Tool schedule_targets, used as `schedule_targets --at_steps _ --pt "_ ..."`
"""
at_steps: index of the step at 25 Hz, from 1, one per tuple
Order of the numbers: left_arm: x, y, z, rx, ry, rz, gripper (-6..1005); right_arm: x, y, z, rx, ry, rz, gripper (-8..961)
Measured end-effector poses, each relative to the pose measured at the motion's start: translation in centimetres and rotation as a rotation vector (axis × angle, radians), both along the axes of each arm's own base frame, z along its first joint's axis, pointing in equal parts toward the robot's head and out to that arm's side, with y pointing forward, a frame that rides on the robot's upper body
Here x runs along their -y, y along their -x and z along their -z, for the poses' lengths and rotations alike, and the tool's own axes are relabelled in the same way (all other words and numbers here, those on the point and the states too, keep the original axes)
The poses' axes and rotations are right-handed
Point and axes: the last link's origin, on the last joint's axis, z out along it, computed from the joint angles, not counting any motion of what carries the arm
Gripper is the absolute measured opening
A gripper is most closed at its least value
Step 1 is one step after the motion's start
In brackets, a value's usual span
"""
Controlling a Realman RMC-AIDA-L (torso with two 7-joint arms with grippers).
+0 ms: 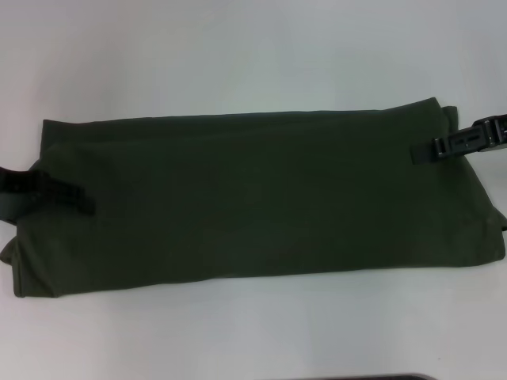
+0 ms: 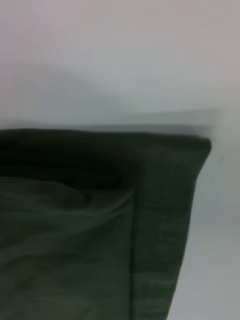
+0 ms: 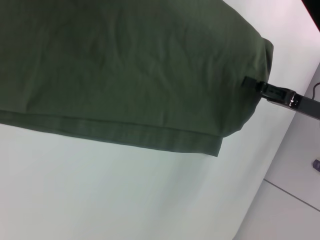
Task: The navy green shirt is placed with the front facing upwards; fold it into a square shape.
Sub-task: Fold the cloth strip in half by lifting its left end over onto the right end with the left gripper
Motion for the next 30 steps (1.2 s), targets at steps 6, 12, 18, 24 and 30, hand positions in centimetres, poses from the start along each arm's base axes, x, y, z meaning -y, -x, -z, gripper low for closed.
schedule_targets --at_steps 6,12,18,24,30 --pt "-0.2 -0.6 -0.1 0.001 0.006 0.046 760 0.0 0.1 0.0 -0.002 0.004 0.0 717" --pt "-0.1 -1.0 -0.1 -0.002 0.029 0.065 658 0.0 0.1 0.0 -0.003 0.006 -0.001 717" --pt "0.0 -1.0 -0.1 0.002 0.034 0.067 436 0.0 0.2 0.0 -0.005 0.009 -0.002 716" --pt "0.0 -1.0 -0.1 0.002 0.036 0.069 182 0.0 0.2 0.0 -0.005 0.009 0.0 716" --pt "0.4 -1.5 -0.2 0.051 0.054 0.086 40 0.0 0.2 0.0 -0.004 0.007 0.005 717"
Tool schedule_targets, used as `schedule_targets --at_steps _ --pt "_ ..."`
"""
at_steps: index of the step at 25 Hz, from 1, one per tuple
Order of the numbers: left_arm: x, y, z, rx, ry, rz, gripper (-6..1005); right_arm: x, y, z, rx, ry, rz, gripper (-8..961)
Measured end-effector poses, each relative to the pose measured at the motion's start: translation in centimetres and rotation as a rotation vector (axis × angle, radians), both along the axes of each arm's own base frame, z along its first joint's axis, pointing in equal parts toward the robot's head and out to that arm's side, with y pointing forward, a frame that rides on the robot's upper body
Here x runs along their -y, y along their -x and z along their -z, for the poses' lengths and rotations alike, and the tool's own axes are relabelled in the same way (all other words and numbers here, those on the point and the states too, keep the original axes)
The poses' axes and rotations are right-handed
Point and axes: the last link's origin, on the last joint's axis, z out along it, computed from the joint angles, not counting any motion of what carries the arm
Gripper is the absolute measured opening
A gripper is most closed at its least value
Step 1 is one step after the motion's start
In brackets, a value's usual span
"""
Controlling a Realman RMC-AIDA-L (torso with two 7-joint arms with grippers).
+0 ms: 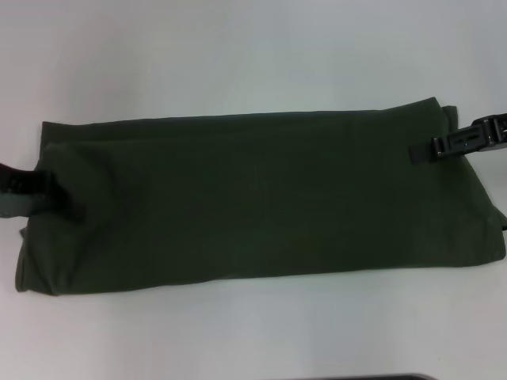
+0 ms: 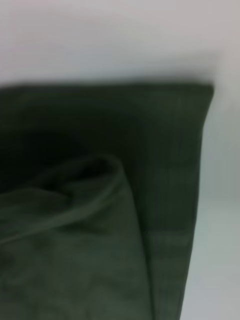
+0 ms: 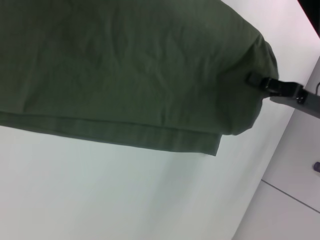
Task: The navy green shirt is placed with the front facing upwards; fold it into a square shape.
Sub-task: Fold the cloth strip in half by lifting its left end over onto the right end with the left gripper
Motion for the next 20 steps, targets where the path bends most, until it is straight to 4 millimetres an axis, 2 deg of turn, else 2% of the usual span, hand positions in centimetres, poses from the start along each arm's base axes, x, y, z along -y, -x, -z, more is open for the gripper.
schedule_targets --at_steps 5,11,20 --pt "0.2 -2.1 0.2 0.11 0.017 0.056 27 0.0 0.0 0.0 0.0 -0.001 0.003 718" --pt "0.2 -4.2 2.4 0.166 0.055 0.106 28 -0.2 0.2 0.0 0.0 -0.001 0.001 716" --pt "0.3 -5.6 4.6 0.188 0.082 0.132 28 -0.3 0.3 0.0 0.0 -0.002 0.0 717"
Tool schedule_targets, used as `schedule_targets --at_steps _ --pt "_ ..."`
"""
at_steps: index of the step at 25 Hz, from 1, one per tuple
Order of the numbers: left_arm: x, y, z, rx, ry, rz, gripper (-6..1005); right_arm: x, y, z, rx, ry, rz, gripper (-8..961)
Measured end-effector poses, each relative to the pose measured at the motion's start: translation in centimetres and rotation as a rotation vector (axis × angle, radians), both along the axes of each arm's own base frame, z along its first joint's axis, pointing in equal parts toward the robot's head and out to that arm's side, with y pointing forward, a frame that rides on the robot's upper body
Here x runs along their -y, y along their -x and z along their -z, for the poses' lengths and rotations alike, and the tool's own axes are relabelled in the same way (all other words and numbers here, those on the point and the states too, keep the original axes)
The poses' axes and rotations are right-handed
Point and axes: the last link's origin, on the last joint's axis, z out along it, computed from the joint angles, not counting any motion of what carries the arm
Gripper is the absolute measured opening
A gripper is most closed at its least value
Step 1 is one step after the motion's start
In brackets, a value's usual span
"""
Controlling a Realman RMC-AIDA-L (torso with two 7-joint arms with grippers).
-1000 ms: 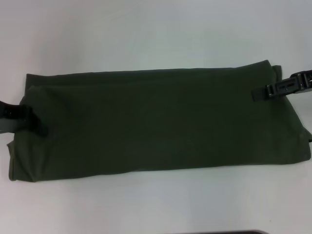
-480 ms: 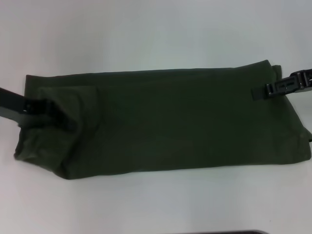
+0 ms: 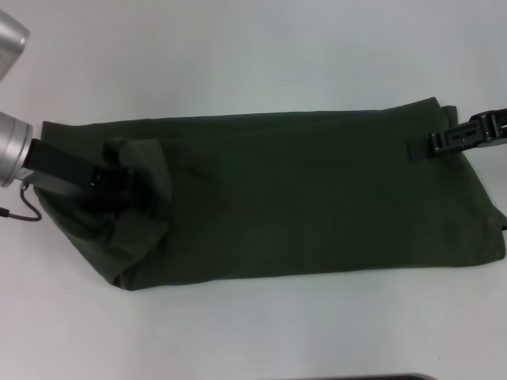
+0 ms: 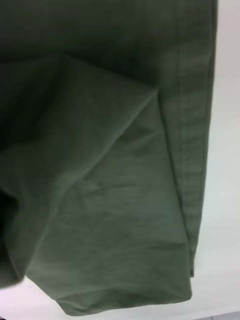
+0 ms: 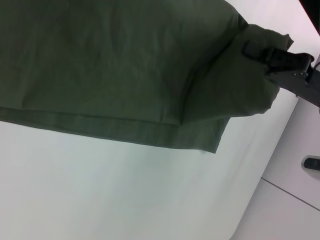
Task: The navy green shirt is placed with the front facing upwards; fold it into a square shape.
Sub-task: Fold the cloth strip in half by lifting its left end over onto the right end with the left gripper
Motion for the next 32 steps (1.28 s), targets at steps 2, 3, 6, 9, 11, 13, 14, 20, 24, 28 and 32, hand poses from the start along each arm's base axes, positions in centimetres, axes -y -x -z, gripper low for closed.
schedule_targets --at_steps 2,3,6,9,11,13,14,20,24,28,32 --pt "0.0 -0.1 0.3 -0.004 0.003 0.004 28 0.0 0.0 0.0 0.0 0.0 0.001 716" --pt "0.0 -0.1 0.4 -0.005 0.005 0.004 28 0.0 0.0 0.0 0.0 0.0 0.001 716" --pt "0.1 0.0 0.8 -0.005 0.012 0.0 27 0.0 0.1 0.0 -0.001 0.001 0.005 716" --pt "0.1 0.0 1.0 -0.008 0.017 -0.001 27 0.0 0.1 0.0 -0.002 0.003 0.007 717" --pt "0.1 0.1 1.0 -0.009 0.016 -0.001 27 0.0 0.1 0.0 -0.003 0.005 0.007 717" --pt "0.1 0.1 0.9 -0.011 0.015 0.001 28 0.0 0.1 0.0 -0.003 0.005 0.007 718" --pt "0.0 0.1 0.6 -0.016 0.013 0.003 28 0.0 0.1 0.0 -0.003 0.005 0.008 718" --pt "-0.5 2.5 -3.8 -0.088 -0.053 -0.06 28 0.0 0.0 -0.1 -0.001 0.001 0.01 717" --pt "-0.2 4.3 -5.8 -0.13 -0.087 -0.096 27 0.0 -0.1 -0.1 0.0 -0.001 0.012 717" --pt "0.1 5.4 -6.0 -0.18 -0.087 -0.113 27 0.0 0.0 -0.1 0.001 -0.001 0.009 718" --pt "-0.3 6.4 -5.0 -0.277 -0.113 -0.112 64 -0.2 0.1 0.0 0.002 0.0 0.004 716"
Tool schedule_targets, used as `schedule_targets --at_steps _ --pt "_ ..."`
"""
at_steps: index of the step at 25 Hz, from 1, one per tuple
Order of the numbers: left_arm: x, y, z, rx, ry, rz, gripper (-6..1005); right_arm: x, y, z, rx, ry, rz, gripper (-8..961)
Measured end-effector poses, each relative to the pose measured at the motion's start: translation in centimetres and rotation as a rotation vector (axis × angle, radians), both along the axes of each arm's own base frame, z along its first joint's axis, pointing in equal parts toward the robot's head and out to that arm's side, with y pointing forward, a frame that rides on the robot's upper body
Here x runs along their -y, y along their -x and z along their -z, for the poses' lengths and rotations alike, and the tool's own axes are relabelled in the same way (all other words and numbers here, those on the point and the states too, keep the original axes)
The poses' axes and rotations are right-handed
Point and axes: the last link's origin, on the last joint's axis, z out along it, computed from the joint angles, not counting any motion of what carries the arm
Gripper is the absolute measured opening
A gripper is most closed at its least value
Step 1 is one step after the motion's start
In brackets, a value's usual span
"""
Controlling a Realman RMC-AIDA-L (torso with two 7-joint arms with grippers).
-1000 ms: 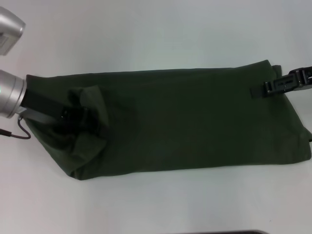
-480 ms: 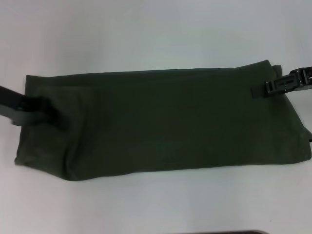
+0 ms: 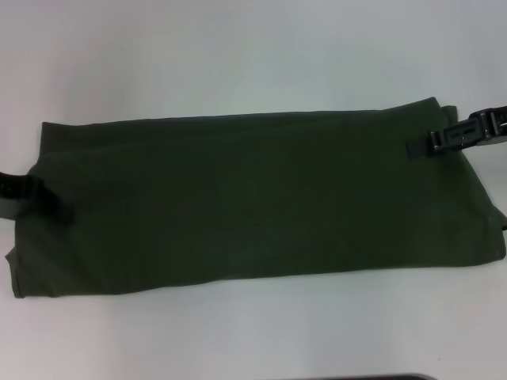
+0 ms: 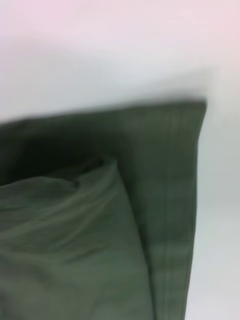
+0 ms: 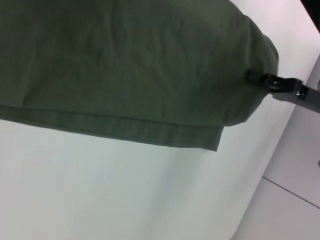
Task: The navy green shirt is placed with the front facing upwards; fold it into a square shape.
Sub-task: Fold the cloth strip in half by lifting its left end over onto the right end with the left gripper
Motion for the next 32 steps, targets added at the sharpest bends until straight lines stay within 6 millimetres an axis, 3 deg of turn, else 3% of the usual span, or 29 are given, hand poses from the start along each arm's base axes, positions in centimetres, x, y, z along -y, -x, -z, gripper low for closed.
schedule_targets --at_steps 4,10,21,29,32 --pt "-0.3 -0.1 0.7 -0.043 -0.007 0.033 209 0.0 0.0 0.1 0.002 0.004 0.0 717" --pt "-0.5 -0.6 1.0 -0.095 0.024 0.076 296 0.1 -0.1 0.1 0.0 0.004 0.003 716" --pt "0.0 -1.4 -0.2 -0.092 0.009 0.121 297 0.0 0.1 0.1 -0.001 0.004 -0.001 718" --pt "0.0 -1.6 -0.2 -0.085 0.004 0.105 434 0.0 0.1 0.0 -0.002 0.004 -0.002 718" --pt "0.0 -1.4 -0.8 -0.1 0.001 0.094 546 0.0 0.1 0.0 -0.001 0.004 -0.002 718"
